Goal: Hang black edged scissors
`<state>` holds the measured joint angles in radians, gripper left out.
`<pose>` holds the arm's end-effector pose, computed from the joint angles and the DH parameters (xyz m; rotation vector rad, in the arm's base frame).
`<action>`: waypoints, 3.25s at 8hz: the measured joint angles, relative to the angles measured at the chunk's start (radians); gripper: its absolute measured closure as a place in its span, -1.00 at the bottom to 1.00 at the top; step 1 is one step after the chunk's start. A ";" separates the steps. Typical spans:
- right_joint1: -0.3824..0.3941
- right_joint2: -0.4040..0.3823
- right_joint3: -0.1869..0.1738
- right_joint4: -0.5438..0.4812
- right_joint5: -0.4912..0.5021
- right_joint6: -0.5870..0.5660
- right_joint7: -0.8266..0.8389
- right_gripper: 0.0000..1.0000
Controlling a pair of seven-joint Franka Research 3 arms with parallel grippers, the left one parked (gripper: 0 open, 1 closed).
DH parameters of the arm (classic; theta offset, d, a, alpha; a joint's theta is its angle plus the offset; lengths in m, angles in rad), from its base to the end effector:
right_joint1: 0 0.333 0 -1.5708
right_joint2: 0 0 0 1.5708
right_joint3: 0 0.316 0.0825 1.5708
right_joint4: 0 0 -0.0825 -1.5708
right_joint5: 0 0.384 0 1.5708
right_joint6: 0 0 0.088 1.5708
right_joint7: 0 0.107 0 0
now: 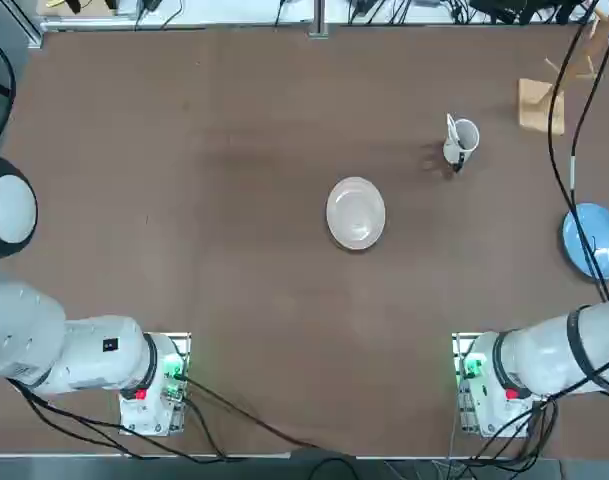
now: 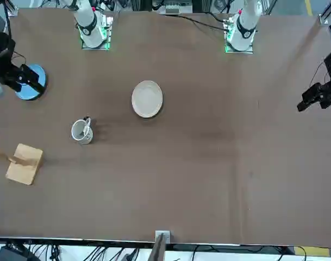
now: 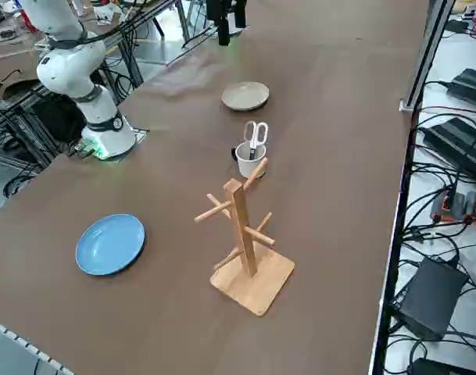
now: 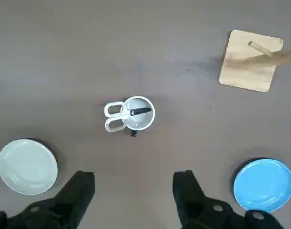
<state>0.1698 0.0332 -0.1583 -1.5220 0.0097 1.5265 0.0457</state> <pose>0.5603 0.0091 0.6253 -3.1372 0.0532 0.0446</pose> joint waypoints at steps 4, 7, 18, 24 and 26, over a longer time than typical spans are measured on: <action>0.004 0.000 0.003 0.002 0.000 0.000 0.027 -1.00; 0.071 0.046 0.013 0.000 -0.050 0.001 0.047 -1.00; 0.317 0.451 0.015 -0.025 -0.301 0.149 0.504 -1.00; 0.317 0.456 0.010 -0.150 -0.308 0.252 0.613 -1.00; 0.317 0.451 0.006 -0.185 -0.312 0.262 0.616 -0.98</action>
<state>0.4867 0.4843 -0.1522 -1.7065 -0.3025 1.7889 0.6613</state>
